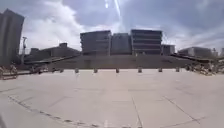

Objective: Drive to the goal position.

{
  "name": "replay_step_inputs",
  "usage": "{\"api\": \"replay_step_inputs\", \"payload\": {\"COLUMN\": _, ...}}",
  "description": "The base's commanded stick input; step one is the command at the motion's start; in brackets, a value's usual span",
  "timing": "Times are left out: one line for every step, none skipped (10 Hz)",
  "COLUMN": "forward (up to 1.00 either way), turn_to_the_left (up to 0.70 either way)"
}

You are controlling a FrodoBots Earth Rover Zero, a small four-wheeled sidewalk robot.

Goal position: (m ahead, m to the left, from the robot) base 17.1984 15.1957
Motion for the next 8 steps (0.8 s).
{"api": "replay_step_inputs", "payload": {"forward": 0.70, "turn_to_the_left": 0.00}}
{"api": "replay_step_inputs", "payload": {"forward": 0.70, "turn_to_the_left": 0.00}}
{"api": "replay_step_inputs", "payload": {"forward": 0.70, "turn_to_the_left": 0.00}}
{"api": "replay_step_inputs", "payload": {"forward": 0.70, "turn_to_the_left": 0.00}}
{"api": "replay_step_inputs", "payload": {"forward": 0.70, "turn_to_the_left": 0.00}}
{"api": "replay_step_inputs", "payload": {"forward": 0.70, "turn_to_the_left": 0.00}}
{"api": "replay_step_inputs", "payload": {"forward": 0.70, "turn_to_the_left": 0.00}}
{"api": "replay_step_inputs", "payload": {"forward": 0.70, "turn_to_the_left": 0.00}}
